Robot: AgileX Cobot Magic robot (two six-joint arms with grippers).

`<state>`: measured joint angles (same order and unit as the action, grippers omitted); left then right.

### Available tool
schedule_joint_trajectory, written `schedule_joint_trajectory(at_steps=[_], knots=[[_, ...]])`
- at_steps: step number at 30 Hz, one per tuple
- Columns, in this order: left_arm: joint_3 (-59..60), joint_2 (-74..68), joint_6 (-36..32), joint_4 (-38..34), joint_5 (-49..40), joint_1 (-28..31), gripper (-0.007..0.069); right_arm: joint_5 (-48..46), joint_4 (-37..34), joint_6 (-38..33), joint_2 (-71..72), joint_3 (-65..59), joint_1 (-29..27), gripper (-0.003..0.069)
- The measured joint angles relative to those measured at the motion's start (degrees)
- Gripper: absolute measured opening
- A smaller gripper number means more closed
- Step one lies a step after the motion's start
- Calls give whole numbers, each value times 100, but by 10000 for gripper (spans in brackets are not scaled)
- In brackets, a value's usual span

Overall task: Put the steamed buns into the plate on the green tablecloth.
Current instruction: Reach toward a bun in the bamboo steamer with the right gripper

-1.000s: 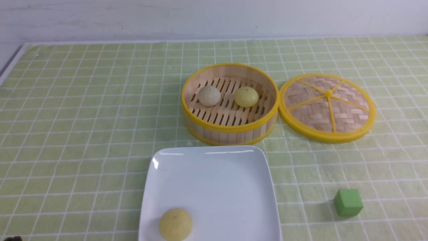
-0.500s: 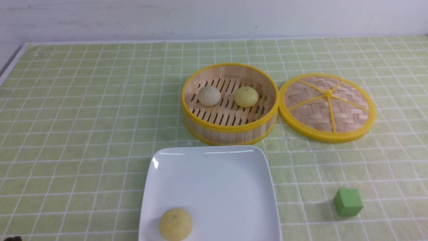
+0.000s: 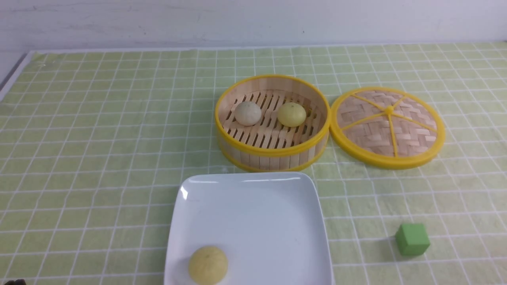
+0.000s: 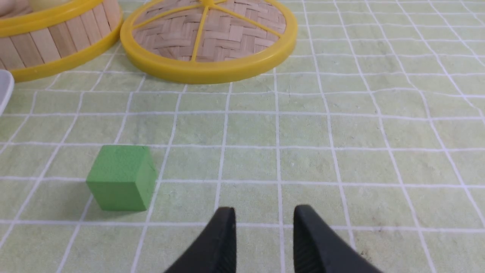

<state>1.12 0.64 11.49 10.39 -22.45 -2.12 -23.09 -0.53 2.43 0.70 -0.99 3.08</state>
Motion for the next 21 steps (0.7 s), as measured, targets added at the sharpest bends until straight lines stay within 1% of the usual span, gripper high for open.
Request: schedule_joint_trajectory(at_steps=[10,11,13,14,15,17,18,20,21], knots=[[1,0,0,96,0,0,74,0,0,0,0,0,0,239],[20,0,157,-13,91,0,74,6,53,0,0,0,0,239],[39,0,737,-527,303,0,76,85,-56,152,0,-12,0,239],[51,0,1215,-1039,435,0,76,170,-334,426,0,-24,0,239],[51,0,1649,-1491,530,0,76,267,-767,809,0,-38,0,239],[51,0,2645,-2670,742,0,80,408,-1672,1598,0,-44,0,239],[51,0,3228,-3178,826,0,81,469,-2158,2008,0,-44,0,239],[51,0,3838,-3870,899,0,83,528,-2781,2570,0,-44,0,239],[51,0,3924,-3911,900,0,83,539,-2867,2599,0,-44,0,239]])
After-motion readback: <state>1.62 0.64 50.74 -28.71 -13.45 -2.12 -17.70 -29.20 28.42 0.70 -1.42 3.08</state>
